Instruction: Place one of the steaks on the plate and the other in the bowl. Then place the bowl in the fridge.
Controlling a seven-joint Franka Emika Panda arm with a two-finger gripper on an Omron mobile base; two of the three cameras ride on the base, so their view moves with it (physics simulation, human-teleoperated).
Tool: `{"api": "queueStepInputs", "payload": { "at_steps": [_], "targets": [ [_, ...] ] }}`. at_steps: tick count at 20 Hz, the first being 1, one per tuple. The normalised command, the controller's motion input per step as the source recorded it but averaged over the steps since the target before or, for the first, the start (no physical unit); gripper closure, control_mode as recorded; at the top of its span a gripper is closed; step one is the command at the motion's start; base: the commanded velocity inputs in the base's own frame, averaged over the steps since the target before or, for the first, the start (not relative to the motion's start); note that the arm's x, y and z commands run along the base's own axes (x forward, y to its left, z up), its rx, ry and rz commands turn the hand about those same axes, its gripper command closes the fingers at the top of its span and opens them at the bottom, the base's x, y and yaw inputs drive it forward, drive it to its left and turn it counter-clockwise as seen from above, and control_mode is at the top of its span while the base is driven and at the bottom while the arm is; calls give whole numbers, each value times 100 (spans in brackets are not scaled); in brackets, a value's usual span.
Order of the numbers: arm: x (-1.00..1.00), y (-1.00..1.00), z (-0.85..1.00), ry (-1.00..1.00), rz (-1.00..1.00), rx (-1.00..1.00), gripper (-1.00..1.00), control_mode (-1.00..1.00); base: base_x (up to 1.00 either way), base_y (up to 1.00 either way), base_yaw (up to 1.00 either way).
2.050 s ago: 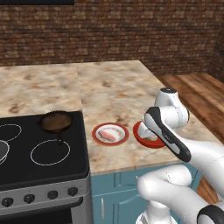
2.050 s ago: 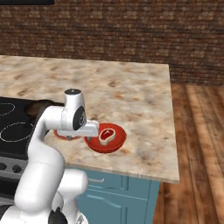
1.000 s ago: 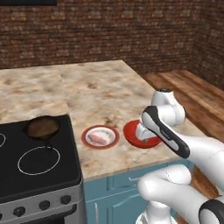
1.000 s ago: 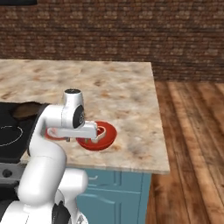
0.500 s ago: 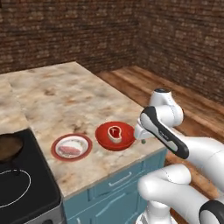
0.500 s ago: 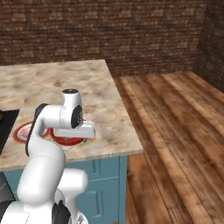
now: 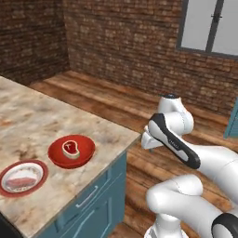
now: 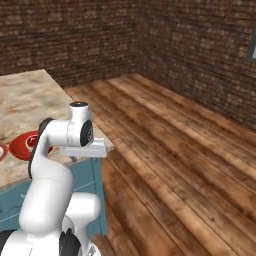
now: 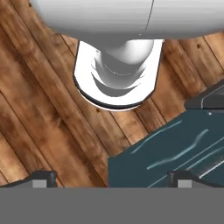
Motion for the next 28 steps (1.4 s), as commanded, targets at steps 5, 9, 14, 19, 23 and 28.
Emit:
{"api": "queueStepInputs", "payload": {
  "at_steps": [5, 9, 14, 19, 23, 28],
  "targets": [
    [0, 0, 0, 0, 0, 0, -100, 100, -26, -1, -60],
    [0, 0, 0, 0, 0, 0, -100, 100, -14, -6, -62],
    [0, 0, 0, 0, 0, 0, -100, 100, -4, -17, -66],
    [0, 0, 0, 0, 0, 0, -100, 100, 0, -25, -64],
    [0, 0, 0, 0, 0, 0, -100, 100, 6, -22, -58],
    [0, 0, 0, 0, 0, 0, -100, 100, 0, -55, -64]
  ]
}}
